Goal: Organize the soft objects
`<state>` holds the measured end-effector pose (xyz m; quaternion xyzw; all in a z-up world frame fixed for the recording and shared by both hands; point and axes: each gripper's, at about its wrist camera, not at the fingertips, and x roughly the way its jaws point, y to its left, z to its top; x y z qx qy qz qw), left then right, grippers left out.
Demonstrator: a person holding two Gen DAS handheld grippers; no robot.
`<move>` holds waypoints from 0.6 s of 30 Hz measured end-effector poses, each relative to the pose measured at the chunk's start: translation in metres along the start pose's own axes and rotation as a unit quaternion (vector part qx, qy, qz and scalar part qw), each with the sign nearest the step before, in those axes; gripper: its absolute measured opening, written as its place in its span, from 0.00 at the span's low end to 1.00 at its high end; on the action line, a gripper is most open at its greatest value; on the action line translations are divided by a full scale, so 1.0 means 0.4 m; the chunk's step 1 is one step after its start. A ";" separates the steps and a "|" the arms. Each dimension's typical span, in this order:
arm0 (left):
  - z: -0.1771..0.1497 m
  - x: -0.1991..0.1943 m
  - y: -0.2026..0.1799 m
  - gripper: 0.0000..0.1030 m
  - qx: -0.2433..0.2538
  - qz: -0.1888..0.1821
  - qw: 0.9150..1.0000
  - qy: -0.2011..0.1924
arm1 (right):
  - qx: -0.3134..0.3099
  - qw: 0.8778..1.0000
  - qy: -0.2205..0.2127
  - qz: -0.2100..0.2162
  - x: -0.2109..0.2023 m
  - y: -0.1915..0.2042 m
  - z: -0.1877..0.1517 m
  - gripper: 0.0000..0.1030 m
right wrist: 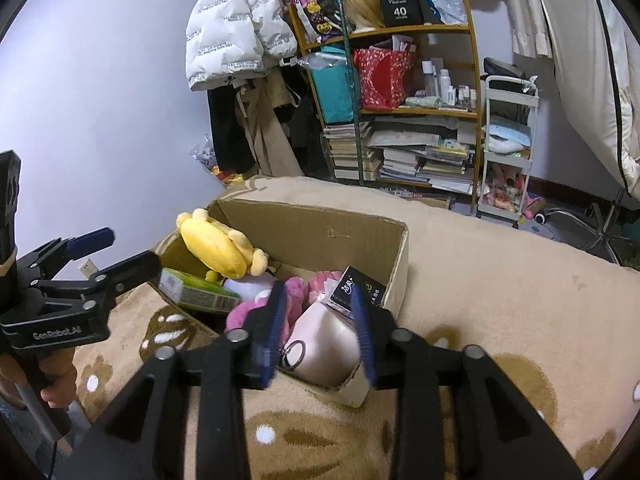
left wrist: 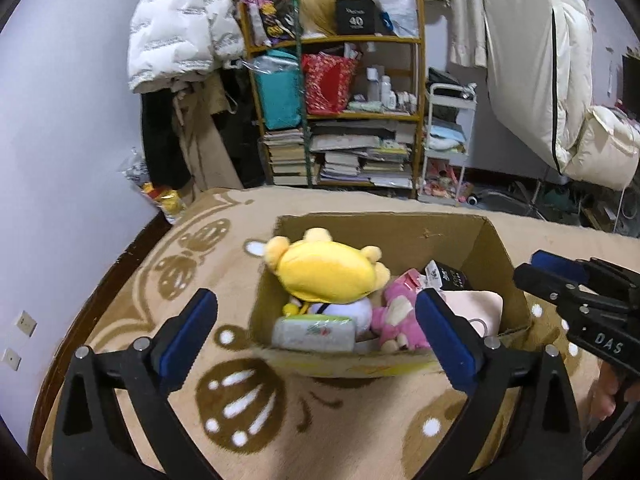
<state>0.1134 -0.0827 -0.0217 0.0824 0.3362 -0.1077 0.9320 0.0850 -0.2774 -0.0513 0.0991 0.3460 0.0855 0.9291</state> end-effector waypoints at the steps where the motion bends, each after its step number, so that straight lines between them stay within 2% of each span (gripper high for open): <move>1: -0.003 -0.011 0.004 0.96 0.000 0.003 1.000 -0.002 | 0.001 1.000 -0.004 0.000 -0.011 0.001 -0.003 0.45; 4: -0.011 -0.051 0.009 0.96 0.001 0.014 1.000 -0.011 | 0.001 1.000 -0.018 -0.005 -0.050 0.011 -0.002 0.49; 5: -0.013 -0.063 0.009 0.97 0.002 0.015 1.000 -0.014 | -0.002 1.000 -0.024 -0.006 -0.065 0.015 -0.004 0.57; 7: -0.018 -0.087 0.008 0.97 0.009 0.017 1.000 -0.018 | -0.006 0.999 -0.036 -0.009 -0.096 0.025 -0.007 0.67; 9: -0.025 -0.109 0.008 0.97 0.011 0.018 1.000 -0.022 | -0.006 0.999 -0.043 -0.008 -0.121 0.029 -0.009 0.70; 13: -0.042 -0.162 0.012 0.97 0.001 0.021 0.999 -0.034 | -0.005 0.999 -0.051 -0.015 -0.171 0.040 -0.021 0.88; 15: -0.048 -0.182 0.016 0.97 -0.004 0.018 0.999 -0.037 | -0.004 0.998 -0.056 -0.017 -0.196 0.043 -0.023 0.90; 17: -0.051 -0.208 0.020 0.97 -0.011 0.015 0.999 -0.042 | -0.005 0.997 -0.068 -0.024 -0.225 0.050 -0.025 1.00; 18: -0.055 -0.223 0.021 0.97 -0.013 0.017 0.999 -0.047 | -0.003 0.997 -0.074 -0.027 -0.237 0.050 -0.025 1.00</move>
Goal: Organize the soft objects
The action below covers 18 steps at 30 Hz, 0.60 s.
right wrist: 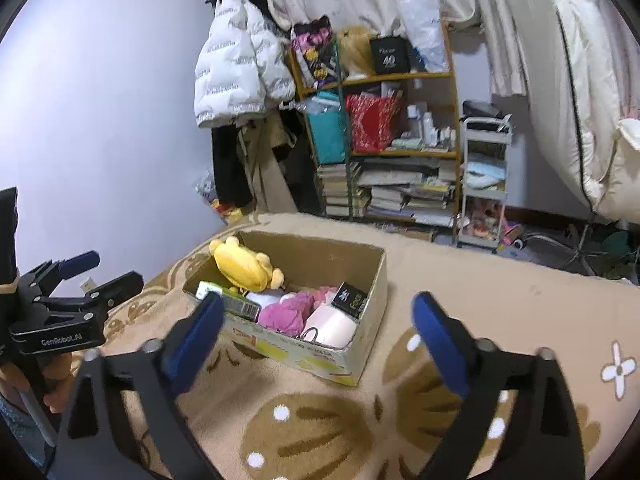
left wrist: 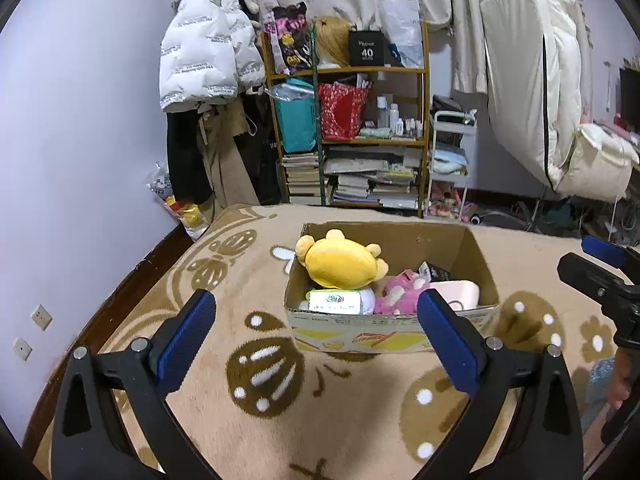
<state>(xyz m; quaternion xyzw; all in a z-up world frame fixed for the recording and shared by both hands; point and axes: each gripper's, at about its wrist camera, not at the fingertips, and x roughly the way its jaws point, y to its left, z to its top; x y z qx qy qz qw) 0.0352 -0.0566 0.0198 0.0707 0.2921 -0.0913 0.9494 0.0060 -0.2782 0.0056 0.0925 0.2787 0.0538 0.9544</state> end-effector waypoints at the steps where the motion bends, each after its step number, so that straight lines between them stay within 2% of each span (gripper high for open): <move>1: 0.000 -0.013 0.001 0.97 -0.001 0.003 1.000 -0.005 | 0.002 1.000 -0.007 -0.002 -0.012 0.001 0.001 1.00; 10: -0.010 -0.123 0.014 0.98 -0.003 0.031 0.998 -0.056 | 0.005 1.000 -0.022 -0.011 -0.081 0.011 -0.008 1.00; 18: -0.038 -0.141 0.017 0.99 0.006 0.031 0.998 -0.057 | 0.000 0.999 -0.018 -0.032 -0.103 0.013 -0.032 1.00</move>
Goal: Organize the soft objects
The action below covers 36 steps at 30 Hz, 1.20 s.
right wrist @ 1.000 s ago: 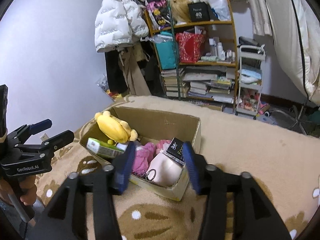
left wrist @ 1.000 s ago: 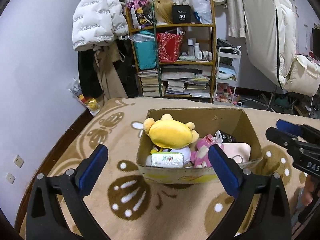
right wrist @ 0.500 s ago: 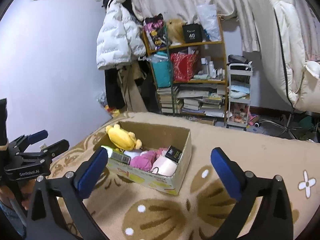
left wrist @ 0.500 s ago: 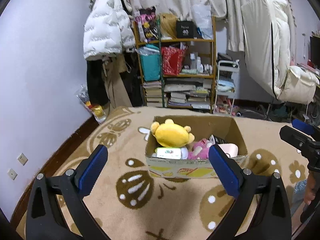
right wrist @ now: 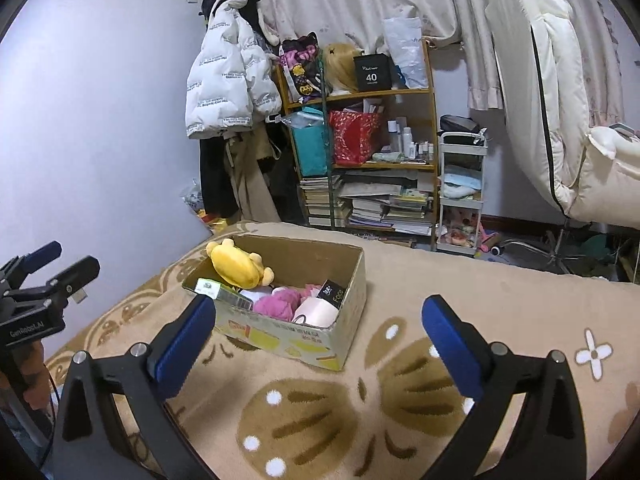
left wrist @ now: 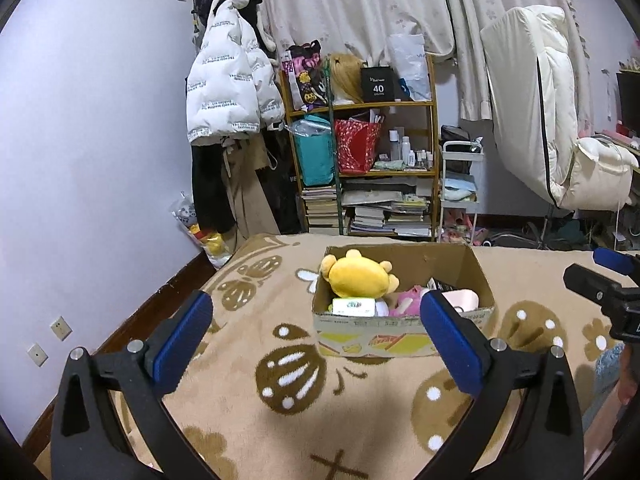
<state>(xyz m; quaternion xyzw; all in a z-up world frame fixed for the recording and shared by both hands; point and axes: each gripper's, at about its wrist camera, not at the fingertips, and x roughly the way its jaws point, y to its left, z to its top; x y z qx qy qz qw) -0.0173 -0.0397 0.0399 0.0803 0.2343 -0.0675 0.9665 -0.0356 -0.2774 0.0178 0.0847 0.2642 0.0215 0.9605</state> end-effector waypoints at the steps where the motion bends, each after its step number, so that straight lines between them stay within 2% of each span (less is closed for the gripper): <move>1: -0.003 0.003 0.002 0.99 -0.002 0.000 1.000 0.002 | 0.003 1.000 0.000 0.001 -0.003 -0.001 -0.003 1.00; 11: -0.021 0.020 0.016 0.99 -0.018 -0.002 1.000 0.012 | 0.014 1.000 0.003 -0.012 -0.002 -0.015 -0.017 1.00; 36: -0.023 0.022 0.001 0.99 0.004 -0.010 1.000 0.017 | 0.016 1.000 0.005 -0.018 0.003 -0.024 -0.013 1.00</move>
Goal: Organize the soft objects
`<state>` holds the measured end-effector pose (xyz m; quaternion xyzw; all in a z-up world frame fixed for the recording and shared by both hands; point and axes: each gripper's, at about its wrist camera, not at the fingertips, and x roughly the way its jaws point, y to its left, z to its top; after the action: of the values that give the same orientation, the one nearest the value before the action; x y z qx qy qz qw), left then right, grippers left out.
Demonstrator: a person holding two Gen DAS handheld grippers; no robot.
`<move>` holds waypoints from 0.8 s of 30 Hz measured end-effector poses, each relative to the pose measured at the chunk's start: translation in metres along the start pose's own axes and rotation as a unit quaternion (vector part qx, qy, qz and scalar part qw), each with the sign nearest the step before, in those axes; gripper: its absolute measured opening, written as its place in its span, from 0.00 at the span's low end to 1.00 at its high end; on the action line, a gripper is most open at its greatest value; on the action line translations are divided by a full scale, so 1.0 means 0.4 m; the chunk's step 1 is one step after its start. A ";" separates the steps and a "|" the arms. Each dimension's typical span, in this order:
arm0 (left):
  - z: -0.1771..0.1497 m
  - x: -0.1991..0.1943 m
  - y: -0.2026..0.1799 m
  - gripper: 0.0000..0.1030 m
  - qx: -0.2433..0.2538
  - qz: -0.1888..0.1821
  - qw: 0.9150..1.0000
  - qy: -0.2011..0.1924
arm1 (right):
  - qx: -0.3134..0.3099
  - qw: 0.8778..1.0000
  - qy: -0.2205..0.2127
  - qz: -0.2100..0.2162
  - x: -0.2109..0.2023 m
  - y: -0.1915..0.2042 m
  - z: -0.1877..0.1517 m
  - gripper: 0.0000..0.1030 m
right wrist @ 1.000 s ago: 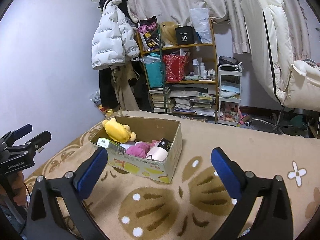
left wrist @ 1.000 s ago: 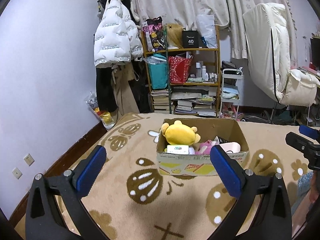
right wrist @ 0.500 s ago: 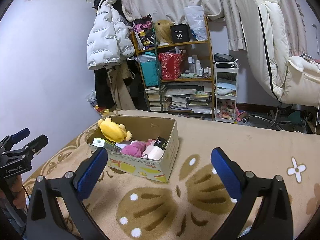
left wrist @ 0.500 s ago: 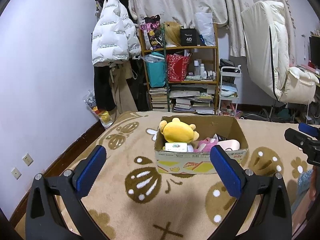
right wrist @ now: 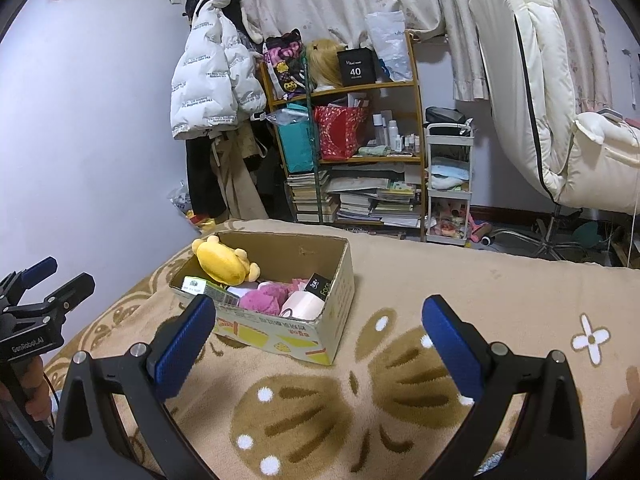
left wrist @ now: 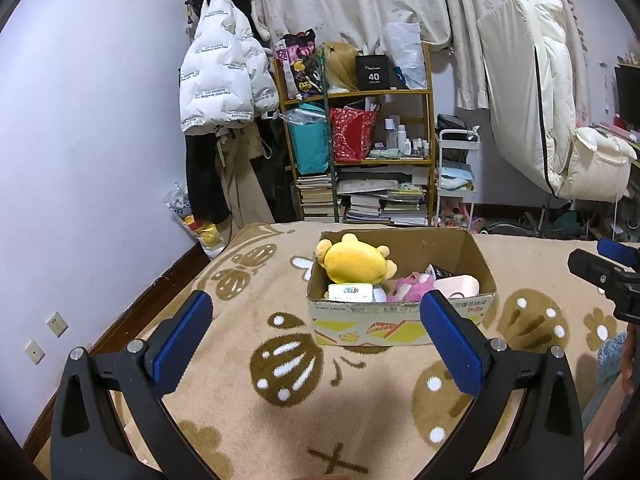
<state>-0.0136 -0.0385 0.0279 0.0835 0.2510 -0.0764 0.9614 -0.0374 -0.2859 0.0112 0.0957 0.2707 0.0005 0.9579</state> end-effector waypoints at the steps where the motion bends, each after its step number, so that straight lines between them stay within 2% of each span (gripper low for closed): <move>1: 0.000 0.000 0.001 1.00 0.000 0.002 1.000 -0.001 | 0.000 1.000 -0.001 0.001 -0.001 0.000 0.000 1.00; 7: 0.004 -0.011 0.003 0.99 -0.002 0.009 1.000 -0.018 | 0.001 1.000 -0.001 0.001 0.000 -0.005 0.001 1.00; 13: 0.006 -0.015 0.013 0.99 -0.013 0.015 1.000 -0.019 | 0.000 1.000 -0.002 0.000 -0.001 -0.005 0.001 1.00; 24: 0.007 -0.001 0.009 0.99 -0.008 -0.001 1.000 -0.008 | 0.002 1.000 -0.003 -0.002 0.001 -0.007 0.000 1.00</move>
<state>-0.0119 -0.0356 0.0311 0.0752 0.2444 -0.0760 0.9638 -0.0370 -0.2886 0.0105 0.0970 0.2683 -0.0020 0.9584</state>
